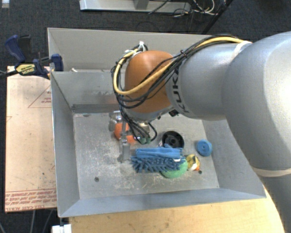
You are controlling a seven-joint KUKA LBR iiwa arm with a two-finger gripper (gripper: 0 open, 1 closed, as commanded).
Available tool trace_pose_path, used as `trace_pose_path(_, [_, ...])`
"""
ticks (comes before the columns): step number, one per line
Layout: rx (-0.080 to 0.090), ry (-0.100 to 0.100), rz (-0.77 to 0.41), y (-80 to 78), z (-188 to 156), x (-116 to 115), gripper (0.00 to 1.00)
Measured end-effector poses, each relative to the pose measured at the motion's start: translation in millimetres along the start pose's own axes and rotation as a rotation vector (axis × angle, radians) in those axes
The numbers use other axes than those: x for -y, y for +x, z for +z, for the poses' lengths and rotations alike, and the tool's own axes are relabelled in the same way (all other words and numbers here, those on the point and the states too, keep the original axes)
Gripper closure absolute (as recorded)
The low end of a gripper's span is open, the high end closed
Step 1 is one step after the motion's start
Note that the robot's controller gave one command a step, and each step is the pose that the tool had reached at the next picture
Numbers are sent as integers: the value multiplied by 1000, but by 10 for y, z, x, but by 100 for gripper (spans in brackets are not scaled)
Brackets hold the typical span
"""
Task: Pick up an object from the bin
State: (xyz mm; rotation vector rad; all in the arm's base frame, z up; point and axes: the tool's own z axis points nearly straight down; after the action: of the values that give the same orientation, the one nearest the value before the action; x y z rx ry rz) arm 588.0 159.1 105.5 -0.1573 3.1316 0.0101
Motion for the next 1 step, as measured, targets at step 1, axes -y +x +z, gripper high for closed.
trace_pose_path(1, [-13,6,-26,-264,95,404,0])
